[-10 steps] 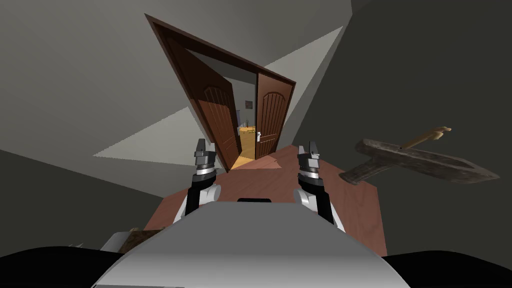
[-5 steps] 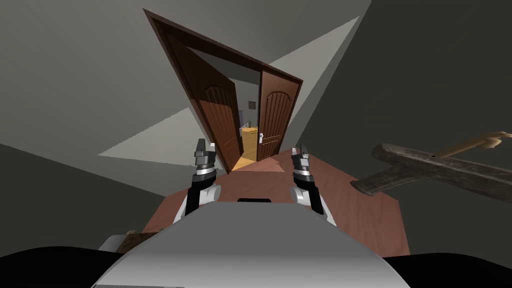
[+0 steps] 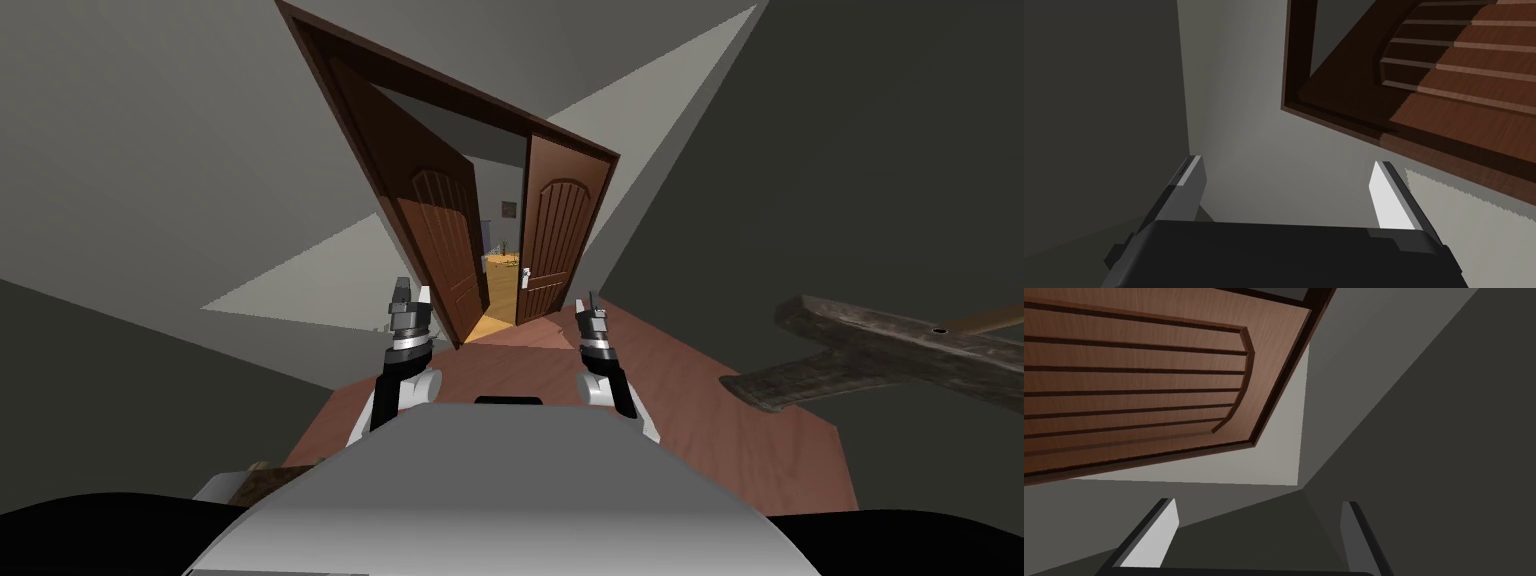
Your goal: Push the door open
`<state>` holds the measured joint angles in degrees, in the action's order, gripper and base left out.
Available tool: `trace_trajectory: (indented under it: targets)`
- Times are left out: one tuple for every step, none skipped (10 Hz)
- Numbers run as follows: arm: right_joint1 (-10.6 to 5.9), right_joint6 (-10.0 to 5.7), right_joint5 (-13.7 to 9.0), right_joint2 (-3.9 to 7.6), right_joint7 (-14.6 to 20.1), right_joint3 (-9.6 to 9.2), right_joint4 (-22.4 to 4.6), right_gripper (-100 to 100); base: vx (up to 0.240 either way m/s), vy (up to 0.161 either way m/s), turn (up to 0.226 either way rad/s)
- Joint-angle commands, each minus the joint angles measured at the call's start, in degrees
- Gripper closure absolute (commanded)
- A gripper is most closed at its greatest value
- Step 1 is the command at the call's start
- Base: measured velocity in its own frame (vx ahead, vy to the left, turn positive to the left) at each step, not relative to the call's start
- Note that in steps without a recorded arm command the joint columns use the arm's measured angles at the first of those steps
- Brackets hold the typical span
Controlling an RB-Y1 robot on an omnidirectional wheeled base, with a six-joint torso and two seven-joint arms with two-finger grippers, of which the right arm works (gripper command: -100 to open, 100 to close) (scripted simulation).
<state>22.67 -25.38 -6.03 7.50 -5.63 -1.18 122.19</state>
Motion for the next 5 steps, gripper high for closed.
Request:
trace_trajectory:
  targets:
    - [-1.15,-0.11,-0.6,0.97,0.8,-0.33,-2.4,-100,0.079,-0.018,0.09]
    - [-1.79,-0.2,-0.9,1.54,1.3,-0.6,-3.9,-100,0.097,-0.021,0.103]
    - [-2.42,-0.3,-1.3,2.1,1.8,-0.87,-5.3,-100,0.095,-0.024,0.082]
    - [-3.12,-0.4,-1.6,2.72,2.3,-1.17,-6.9,-100,0.095,-0.019,0.082]
    - [-3.82,-0.5,-2.0,3.34,2.8,-1.47,-8.5,-100,0.107,-0.021,0.084]
